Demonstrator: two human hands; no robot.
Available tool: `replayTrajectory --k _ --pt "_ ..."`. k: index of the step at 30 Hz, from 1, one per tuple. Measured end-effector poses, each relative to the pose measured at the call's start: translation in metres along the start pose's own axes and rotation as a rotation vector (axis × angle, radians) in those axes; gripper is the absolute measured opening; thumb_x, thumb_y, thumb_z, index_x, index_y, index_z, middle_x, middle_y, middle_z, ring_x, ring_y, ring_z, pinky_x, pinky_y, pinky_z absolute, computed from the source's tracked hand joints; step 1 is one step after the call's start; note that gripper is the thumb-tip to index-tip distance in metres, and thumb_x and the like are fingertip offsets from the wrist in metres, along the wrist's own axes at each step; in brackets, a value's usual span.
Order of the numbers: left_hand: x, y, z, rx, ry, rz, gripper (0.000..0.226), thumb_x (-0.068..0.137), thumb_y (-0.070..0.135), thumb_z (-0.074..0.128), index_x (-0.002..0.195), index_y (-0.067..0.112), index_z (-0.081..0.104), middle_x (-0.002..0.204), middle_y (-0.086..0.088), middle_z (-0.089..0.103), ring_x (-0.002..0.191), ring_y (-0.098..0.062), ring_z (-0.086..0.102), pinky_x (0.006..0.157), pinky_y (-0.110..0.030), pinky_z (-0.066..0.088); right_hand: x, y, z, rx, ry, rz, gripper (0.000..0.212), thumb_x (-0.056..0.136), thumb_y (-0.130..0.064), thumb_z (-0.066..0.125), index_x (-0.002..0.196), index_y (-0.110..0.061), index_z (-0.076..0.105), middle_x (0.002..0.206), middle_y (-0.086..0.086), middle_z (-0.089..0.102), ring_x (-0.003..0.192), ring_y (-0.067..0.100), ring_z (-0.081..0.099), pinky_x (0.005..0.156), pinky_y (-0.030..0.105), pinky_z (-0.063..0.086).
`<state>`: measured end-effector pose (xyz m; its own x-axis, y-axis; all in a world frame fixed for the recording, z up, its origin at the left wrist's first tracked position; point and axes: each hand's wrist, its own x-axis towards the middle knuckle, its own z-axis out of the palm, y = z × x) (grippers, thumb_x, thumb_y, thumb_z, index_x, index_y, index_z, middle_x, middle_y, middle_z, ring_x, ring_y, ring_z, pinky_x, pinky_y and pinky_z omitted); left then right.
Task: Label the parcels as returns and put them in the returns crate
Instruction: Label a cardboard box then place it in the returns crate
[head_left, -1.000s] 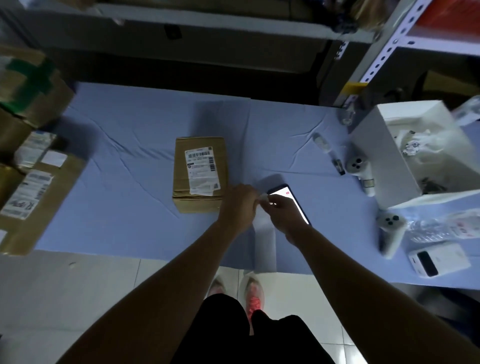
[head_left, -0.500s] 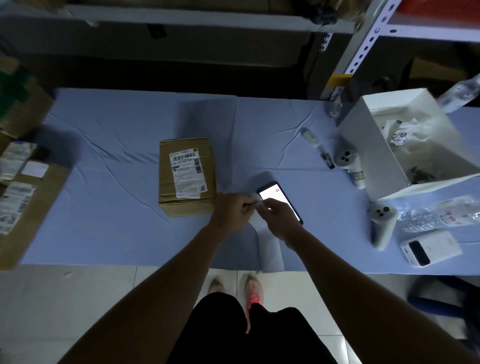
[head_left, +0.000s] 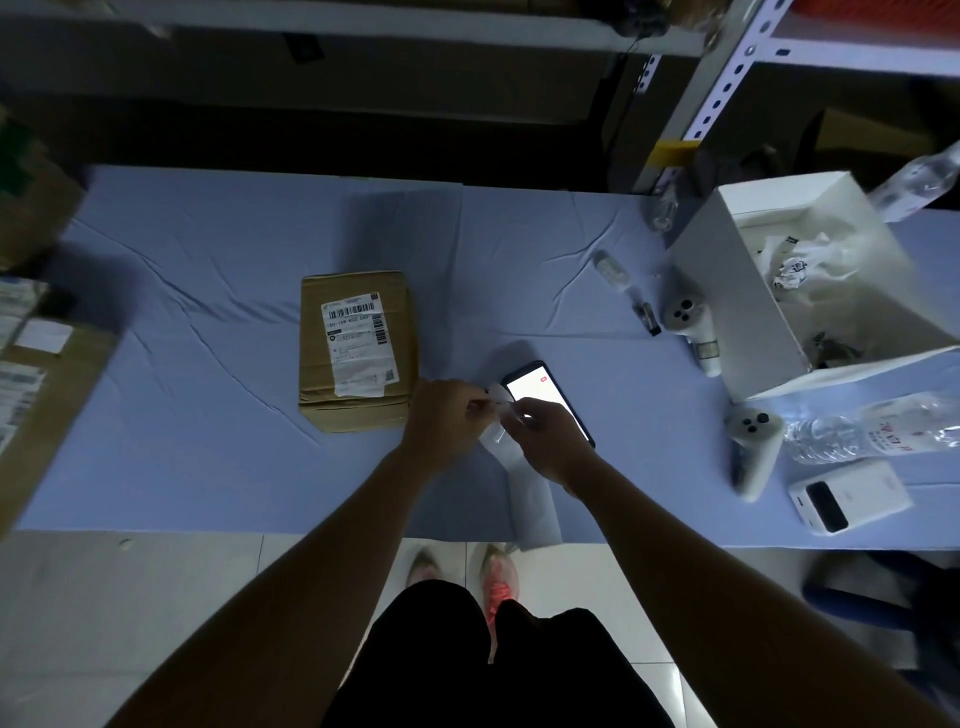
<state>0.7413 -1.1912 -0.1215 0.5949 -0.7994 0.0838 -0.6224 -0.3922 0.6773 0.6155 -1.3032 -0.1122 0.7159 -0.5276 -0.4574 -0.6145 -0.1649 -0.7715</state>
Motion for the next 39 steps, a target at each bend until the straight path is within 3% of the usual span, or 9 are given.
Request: replayTrajectory --k 8,15,18,21,24,29,34,37,39 --pt "0.019 0.013 -0.013 0.037 0.216 -0.145 0.020 0.091 0.006 0.061 0.072 0.004 0.057 0.063 -0.010 0.053 0.058 -0.023 0.053 0.055 -0.036 0.042 0.008 0.006 0.003 -0.135 0.084 0.069 0.030 0.095 -0.034 0.061 0.110 -0.011 0.072 0.105 0.001 0.072 0.092 0.016 0.067 0.083 0.030 0.053" --pt "0.026 0.020 -0.055 -0.018 0.498 -0.245 0.013 0.096 0.013 0.060 0.088 0.005 0.067 0.075 -0.002 0.061 0.069 -0.013 0.054 0.060 -0.010 0.036 0.011 0.002 0.015 -0.151 0.178 0.108 0.023 0.092 -0.021 0.064 0.104 -0.002 0.072 0.103 0.010 0.073 0.095 0.024 0.067 0.078 0.026 0.050" --pt "0.025 0.020 -0.066 0.052 0.565 -0.268 0.017 0.097 0.019 0.058 0.088 0.007 0.066 0.079 -0.006 0.062 0.072 -0.020 0.056 0.061 -0.028 0.046 0.010 -0.016 0.018 -0.145 0.350 0.060 0.030 0.086 -0.018 0.068 0.114 -0.008 0.066 0.112 0.006 0.064 0.103 0.023 0.061 0.083 0.028 0.047" --pt "0.021 0.013 -0.073 0.148 0.556 -0.286 0.016 0.096 0.020 0.058 0.090 0.008 0.067 0.087 -0.009 0.065 0.080 -0.025 0.059 0.067 -0.041 0.053 0.019 -0.049 0.022 -0.007 0.321 -0.048 0.026 0.083 -0.020 0.065 0.106 -0.010 0.066 0.091 0.001 0.068 0.084 0.018 0.065 0.071 0.025 0.050" --pt "0.011 0.012 -0.081 0.236 0.564 -0.248 0.012 0.092 0.015 0.064 0.092 0.005 0.070 0.094 -0.013 0.068 0.085 -0.031 0.062 0.072 -0.036 0.052 0.027 -0.081 0.033 0.344 0.109 0.002 0.027 0.085 -0.028 0.062 0.102 -0.008 0.068 0.080 0.003 0.071 0.066 0.012 0.068 0.062 0.026 0.053" --pt "-0.006 0.004 -0.089 0.461 0.568 -0.107 0.017 0.092 0.022 0.067 0.098 0.008 0.071 0.104 -0.013 0.067 0.087 -0.033 0.061 0.073 -0.035 0.045 0.025 -0.122 0.032 0.993 -0.053 0.142 0.014 0.094 -0.017 0.066 0.105 -0.007 0.066 0.092 0.015 0.075 0.075 0.022 0.075 0.061 0.027 0.058" --pt "-0.021 -0.007 -0.110 0.534 0.518 -0.053 0.041 0.091 0.046 0.057 0.107 0.009 0.066 0.103 -0.010 0.066 0.089 -0.031 0.060 0.073 -0.037 0.045 0.034 -0.151 0.035 0.912 -0.054 0.037 0.025 0.085 0.007 0.066 0.100 -0.013 0.064 0.099 0.026 0.070 0.089 0.037 0.073 0.071 0.035 0.063" --pt "-0.028 -0.012 -0.125 0.362 0.454 -0.190 0.059 0.075 0.053 0.076 0.116 0.012 0.061 0.104 -0.004 0.065 0.091 -0.024 0.060 0.077 -0.034 0.046 0.040 -0.161 0.039 0.859 -0.017 0.017 0.026 0.086 0.006 0.064 0.101 -0.015 0.064 0.095 0.022 0.072 0.081 0.030 0.074 0.065 0.030 0.060" --pt "-0.024 -0.012 -0.139 -0.044 0.462 -0.383 0.054 0.074 0.042 0.084 0.117 0.020 0.061 0.098 0.006 0.065 0.086 -0.011 0.060 0.074 -0.022 0.047 0.047 -0.168 0.045 0.837 -0.035 -0.010 0.024 0.087 0.004 0.064 0.102 -0.015 0.065 0.092 0.017 0.073 0.083 0.029 0.074 0.070 0.032 0.060"
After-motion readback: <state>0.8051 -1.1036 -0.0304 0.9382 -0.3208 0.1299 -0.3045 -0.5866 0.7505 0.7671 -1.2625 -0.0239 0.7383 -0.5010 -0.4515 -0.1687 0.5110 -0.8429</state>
